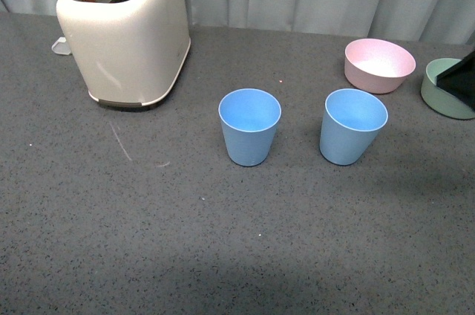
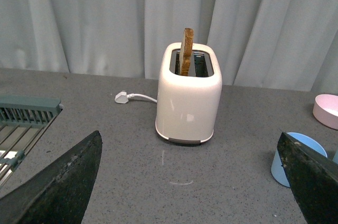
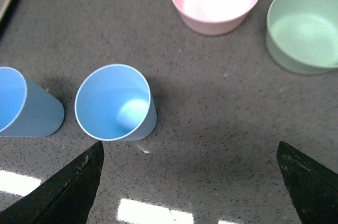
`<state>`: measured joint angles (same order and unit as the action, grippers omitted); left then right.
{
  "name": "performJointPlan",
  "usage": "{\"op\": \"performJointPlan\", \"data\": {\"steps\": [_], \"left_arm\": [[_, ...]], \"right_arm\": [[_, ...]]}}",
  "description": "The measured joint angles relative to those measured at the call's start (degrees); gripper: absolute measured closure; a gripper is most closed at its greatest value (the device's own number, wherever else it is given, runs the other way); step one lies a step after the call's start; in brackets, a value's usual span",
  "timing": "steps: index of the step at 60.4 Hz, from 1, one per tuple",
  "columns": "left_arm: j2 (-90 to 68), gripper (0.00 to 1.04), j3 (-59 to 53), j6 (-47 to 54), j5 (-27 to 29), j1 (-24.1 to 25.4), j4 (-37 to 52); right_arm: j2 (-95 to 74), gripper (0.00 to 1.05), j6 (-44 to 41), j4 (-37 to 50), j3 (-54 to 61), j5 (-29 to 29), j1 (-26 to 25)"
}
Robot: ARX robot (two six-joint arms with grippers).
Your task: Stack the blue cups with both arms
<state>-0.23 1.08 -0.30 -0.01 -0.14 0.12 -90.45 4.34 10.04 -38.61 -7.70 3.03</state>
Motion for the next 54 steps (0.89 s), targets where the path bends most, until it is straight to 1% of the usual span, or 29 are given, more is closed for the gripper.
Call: {"op": "performJointPlan", "data": {"steps": [15, 40, 43, 44, 46, 49, 54], "left_arm": [[0.00, 0.07, 0.00, 0.00, 0.00, 0.00, 0.00], [0.00, 0.07, 0.00, 0.00, 0.00, 0.00, 0.00], [0.00, 0.07, 0.00, 0.00, 0.00, -0.02, 0.00], [0.00, 0.07, 0.00, 0.00, 0.00, 0.00, 0.00], [0.00, 0.07, 0.00, 0.00, 0.00, 0.00, 0.00], [0.00, 0.07, 0.00, 0.00, 0.00, 0.00, 0.00], [0.00, 0.07, 0.00, 0.00, 0.00, 0.00, 0.00]], "right_arm": [[-15.17, 0.10, 4.37, -6.64, -12.13, 1.31, 3.19], [-26.67, 0.10, 8.90, -13.07, -24.52, 1.51, 5.90], [-27.63, 0.13, 9.46, -14.01, -25.42, 1.64, 6.03], [-28.06, 0.16, 9.66, -14.43, -25.81, 1.75, 6.08], [-28.44, 0.20, 9.81, -14.78, -26.18, 1.92, 6.14], [-29.27, 0.29, 10.43, -15.67, -26.99, 2.14, 6.23], [-29.99, 0.39, 11.17, -16.57, -27.80, 2.08, 6.29]]}}
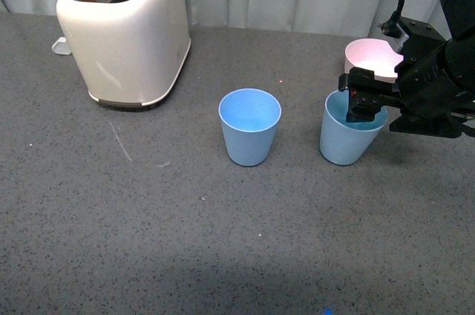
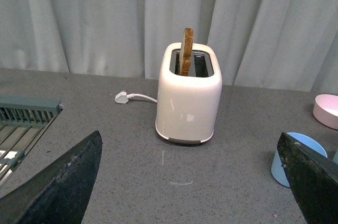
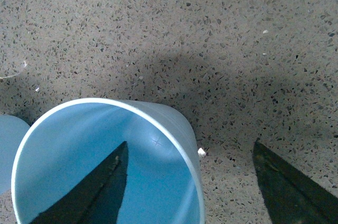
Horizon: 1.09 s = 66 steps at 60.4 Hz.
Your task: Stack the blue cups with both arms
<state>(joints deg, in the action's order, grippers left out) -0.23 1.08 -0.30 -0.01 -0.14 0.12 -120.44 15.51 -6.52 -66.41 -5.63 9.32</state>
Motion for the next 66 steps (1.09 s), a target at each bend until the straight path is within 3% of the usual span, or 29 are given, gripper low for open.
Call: {"op": "performJointPlan", "data": {"steps": [25, 33, 42, 48, 66], "left_arm": [[0.00, 0.07, 0.00, 0.00, 0.00, 0.00, 0.00], [0.00, 0.07, 0.00, 0.00, 0.00, -0.02, 0.00], [0.00, 0.07, 0.00, 0.00, 0.00, 0.00, 0.00], [0.00, 0.07, 0.00, 0.00, 0.00, 0.00, 0.00], [0.00, 0.07, 0.00, 0.00, 0.00, 0.00, 0.00]], "right_arm": [[-0.52, 1.04, 1.84, -1.97, -1.09, 0.39, 0.22], [-0.44, 1.04, 2.91, -2.23, -1.25, -1.18, 0.02], [3.41, 1.04, 4.33, -5.38, -3.15, -8.90, -0.52], [6.27, 1.04, 4.33, -6.49, -5.14, -10.82, 0.13], [8.68, 1.04, 4.26, -8.04, -7.69, -13.33, 7.69]]}}
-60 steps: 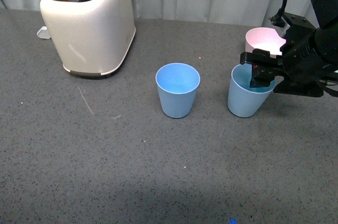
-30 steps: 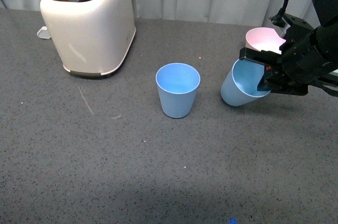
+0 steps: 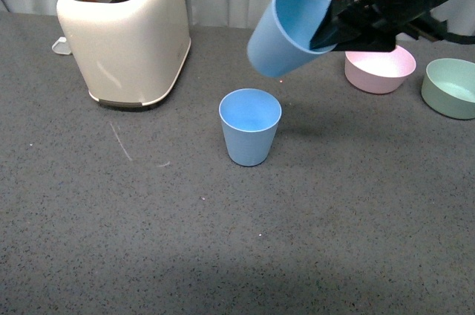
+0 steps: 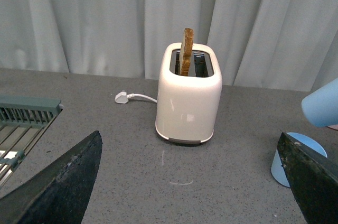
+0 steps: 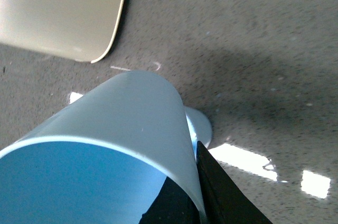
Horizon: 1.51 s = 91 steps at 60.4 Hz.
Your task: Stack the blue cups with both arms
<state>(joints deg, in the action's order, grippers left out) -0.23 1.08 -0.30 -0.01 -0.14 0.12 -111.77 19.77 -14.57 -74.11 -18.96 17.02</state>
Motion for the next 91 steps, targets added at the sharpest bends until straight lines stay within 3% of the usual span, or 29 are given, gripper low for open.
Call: {"op": "performJointPlan", "data": {"steps": [12, 34, 37, 48, 62, 67, 71, 74, 80, 91], "left_arm": [[0.00, 0.07, 0.00, 0.00, 0.00, 0.00, 0.00], [0.00, 0.07, 0.00, 0.00, 0.00, 0.00, 0.00], [0.00, 0.07, 0.00, 0.00, 0.00, 0.00, 0.00], [0.00, 0.07, 0.00, 0.00, 0.00, 0.00, 0.00], [0.00, 0.07, 0.00, 0.00, 0.00, 0.00, 0.00], [0.00, 0.07, 0.00, 0.02, -0.13, 0.00, -0.02], [0.00, 0.07, 0.00, 0.02, 0.07, 0.00, -0.04], [0.02, 0.07, 0.00, 0.02, 0.13, 0.00, -0.04], [0.02, 0.07, 0.00, 0.02, 0.11, 0.00, -0.07], [0.02, 0.07, 0.00, 0.02, 0.02, 0.00, -0.07]], "right_arm": [[-1.14, 1.04, 0.15, -0.46, 0.02, 0.61, 3.37], [-1.51, 1.04, 1.14, -1.25, 0.02, 1.49, 3.76], [-1.51, 0.97, 1.42, -1.27, 0.02, 1.18, 3.78], [-1.51, 0.53, 1.84, -0.35, 0.02, 1.42, 3.80], [-1.51, 0.14, -1.75, 1.77, 0.74, 7.54, 3.39], [0.04, 0.31, -11.32, 35.93, 16.06, 30.45, 3.56], [1.84, 0.42, -15.08, 54.45, 26.01, 35.58, 2.40], [4.24, 0.51, -16.98, 68.22, 32.50, 35.69, 0.94], [12.31, 0.69, -18.56, 80.48, 40.44, 34.16, -1.84], [21.38, 1.03, -19.50, 82.16, 52.17, 30.36, -5.46]]}}
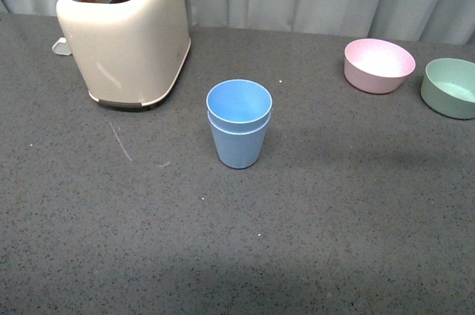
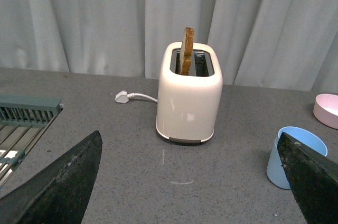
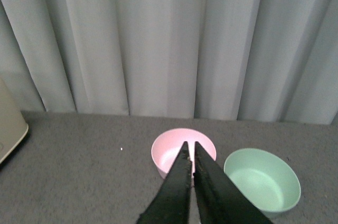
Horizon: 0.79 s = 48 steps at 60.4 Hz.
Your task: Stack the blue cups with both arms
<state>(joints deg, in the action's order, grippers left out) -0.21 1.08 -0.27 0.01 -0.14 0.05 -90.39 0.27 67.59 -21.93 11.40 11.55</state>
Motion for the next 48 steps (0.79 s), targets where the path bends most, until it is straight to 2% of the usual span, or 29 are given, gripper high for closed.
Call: {"op": "performJointPlan", "data": {"steps": [17, 32, 36, 48], "left_arm": [[0.00, 0.07, 0.00, 0.00, 0.00, -0.02, -0.02], [0.00, 0.07, 0.00, 0.00, 0.02, 0.00, -0.02], [0.00, 0.07, 0.00, 0.00, 0.02, -0.02, -0.02], [0.00, 0.07, 0.00, 0.00, 0.00, -0.02, -0.02]], "right_arm": [[13.14, 1.04, -0.24, -2.86, 10.36, -3.96, -4.17], [26.64, 1.04, -0.24, -10.16, 16.68, -6.91, -6.91], [30.05, 1.04, -0.26, -12.55, 17.75, -10.60, -9.53], [40.61, 1.04, -0.24, -20.52, 20.06, -11.30, -11.41]]}}
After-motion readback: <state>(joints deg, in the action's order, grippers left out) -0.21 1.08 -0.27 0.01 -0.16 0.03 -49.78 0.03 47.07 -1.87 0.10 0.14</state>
